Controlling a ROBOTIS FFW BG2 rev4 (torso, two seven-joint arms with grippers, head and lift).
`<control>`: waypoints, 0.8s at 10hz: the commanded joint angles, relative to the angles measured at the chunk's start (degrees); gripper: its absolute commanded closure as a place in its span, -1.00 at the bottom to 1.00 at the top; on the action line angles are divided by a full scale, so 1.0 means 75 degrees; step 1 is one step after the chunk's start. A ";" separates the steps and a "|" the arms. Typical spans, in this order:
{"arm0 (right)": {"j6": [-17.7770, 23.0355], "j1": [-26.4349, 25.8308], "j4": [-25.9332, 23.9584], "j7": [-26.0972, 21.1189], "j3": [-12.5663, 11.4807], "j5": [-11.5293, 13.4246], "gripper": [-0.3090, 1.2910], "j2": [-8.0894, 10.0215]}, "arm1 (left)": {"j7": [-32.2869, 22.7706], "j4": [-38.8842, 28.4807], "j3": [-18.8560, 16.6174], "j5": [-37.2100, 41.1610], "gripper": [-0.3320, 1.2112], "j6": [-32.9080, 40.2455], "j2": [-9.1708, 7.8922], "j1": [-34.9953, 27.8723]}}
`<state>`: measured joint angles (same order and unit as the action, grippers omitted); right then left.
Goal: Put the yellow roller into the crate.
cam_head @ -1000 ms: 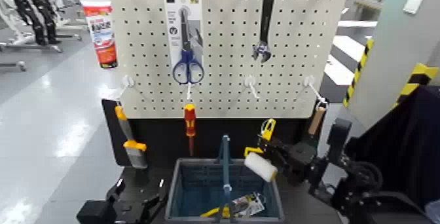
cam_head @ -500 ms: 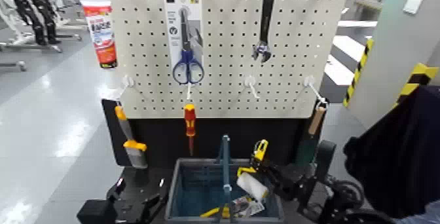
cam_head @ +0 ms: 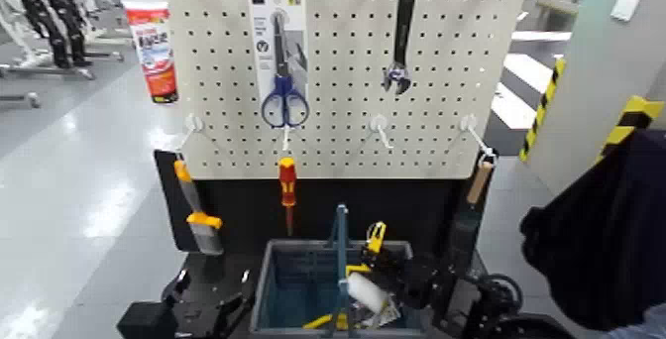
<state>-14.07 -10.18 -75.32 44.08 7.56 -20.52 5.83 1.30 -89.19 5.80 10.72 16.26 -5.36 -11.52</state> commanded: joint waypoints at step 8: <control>-0.0479 0.0138 -0.0621 0.0193 -0.0329 0.0638 -0.56 0.0078 | 0.0002 0.0009 0.0035 0.0000 -0.43 0.0011 -0.0047 0.0047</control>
<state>-17.47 -9.28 -79.53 45.53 5.29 -16.03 6.39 1.32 -89.12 6.10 10.72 16.35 -5.71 -11.16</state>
